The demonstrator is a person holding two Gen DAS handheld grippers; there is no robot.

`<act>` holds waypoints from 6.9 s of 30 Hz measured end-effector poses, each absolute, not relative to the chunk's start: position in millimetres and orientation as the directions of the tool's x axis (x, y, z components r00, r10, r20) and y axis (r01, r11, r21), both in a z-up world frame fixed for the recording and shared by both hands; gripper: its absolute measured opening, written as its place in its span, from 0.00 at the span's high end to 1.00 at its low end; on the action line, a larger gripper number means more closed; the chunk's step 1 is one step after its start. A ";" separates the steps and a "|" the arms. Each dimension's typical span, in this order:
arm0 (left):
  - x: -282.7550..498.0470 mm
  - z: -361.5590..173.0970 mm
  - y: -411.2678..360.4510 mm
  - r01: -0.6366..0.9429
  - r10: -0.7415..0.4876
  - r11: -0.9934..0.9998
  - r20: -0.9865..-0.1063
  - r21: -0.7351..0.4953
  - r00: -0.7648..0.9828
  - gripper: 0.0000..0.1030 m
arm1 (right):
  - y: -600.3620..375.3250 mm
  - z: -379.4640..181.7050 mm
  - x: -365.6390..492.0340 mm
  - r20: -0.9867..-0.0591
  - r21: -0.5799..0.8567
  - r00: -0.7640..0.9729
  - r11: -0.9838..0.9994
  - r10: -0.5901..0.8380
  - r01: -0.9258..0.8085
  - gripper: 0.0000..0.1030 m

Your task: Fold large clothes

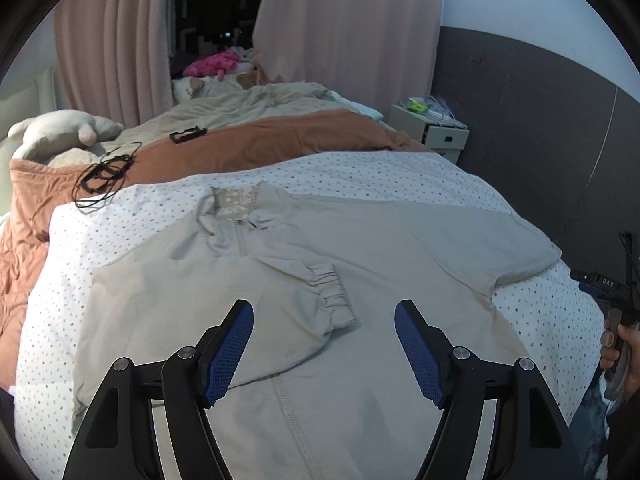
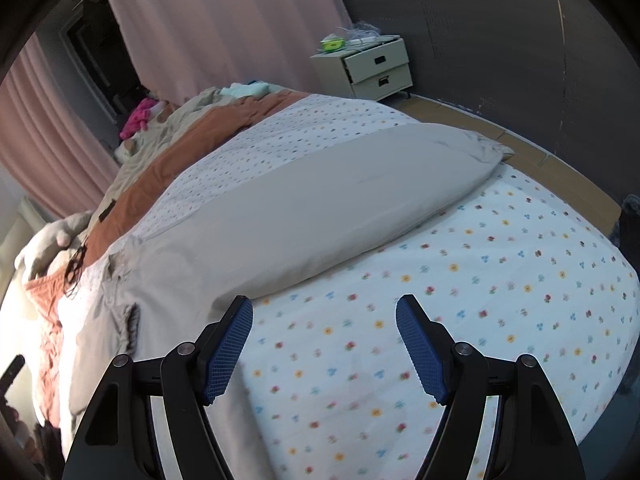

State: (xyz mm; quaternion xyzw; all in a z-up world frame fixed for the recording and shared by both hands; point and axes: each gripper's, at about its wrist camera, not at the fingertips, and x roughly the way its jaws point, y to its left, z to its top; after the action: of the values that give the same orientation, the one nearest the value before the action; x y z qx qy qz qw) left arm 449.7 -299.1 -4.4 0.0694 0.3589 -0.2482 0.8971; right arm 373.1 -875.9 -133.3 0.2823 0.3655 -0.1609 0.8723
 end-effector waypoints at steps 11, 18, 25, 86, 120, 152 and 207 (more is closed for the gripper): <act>473.2 -49.5 -357.9 0.511 -0.381 0.857 -0.741 -0.059 0.553 0.28 | -952.2 -187.9 382.8 -0.715 0.468 0.694 0.678 -0.088 0.567 0.33; 490.4 -81.9 -371.6 0.497 -0.357 0.865 -0.782 -0.069 0.511 0.28 | -999.8 -214.8 396.9 -0.686 0.567 0.721 0.549 -0.097 0.614 0.44; 504.6 -110.6 -371.5 0.481 -0.327 0.874 -0.810 -0.064 0.487 0.28 | -1018.0 -236.2 416.8 -0.705 0.563 0.700 0.511 -0.113 0.649 0.59; 459.8 -65.0 -8.7 0.063 -0.192 0.978 -0.745 -0.199 0.639 0.29 | -556.0 -7.0 561.7 -0.575 0.276 0.776 0.954 0.260 -0.115 0.97; 447.6 -115.5 1.3 0.071 -0.199 0.978 -0.793 -0.195 0.575 0.28 | -588.6 -177.5 533.6 -0.768 0.493 0.533 0.859 0.354 0.140 0.21; 424.0 -165.5 109.4 -0.111 -0.103 0.976 -0.841 -0.189 0.531 0.28 | -332.5 -119.1 586.8 -0.785 0.278 0.466 0.904 0.409 -0.326 0.32; 298.1 -187.8 69.3 -0.022 -0.417 0.892 -0.841 -0.451 0.344 0.68 | -754.0 -229.3 302.3 -0.781 0.499 0.543 0.832 0.309 0.243 0.41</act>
State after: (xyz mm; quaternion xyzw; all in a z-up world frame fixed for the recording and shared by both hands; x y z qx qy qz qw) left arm 298.1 69.3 -187.8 -0.1964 0.5593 -0.1239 0.7957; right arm 302.3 -754.0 -229.3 0.2890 0.4777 0.0201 0.8294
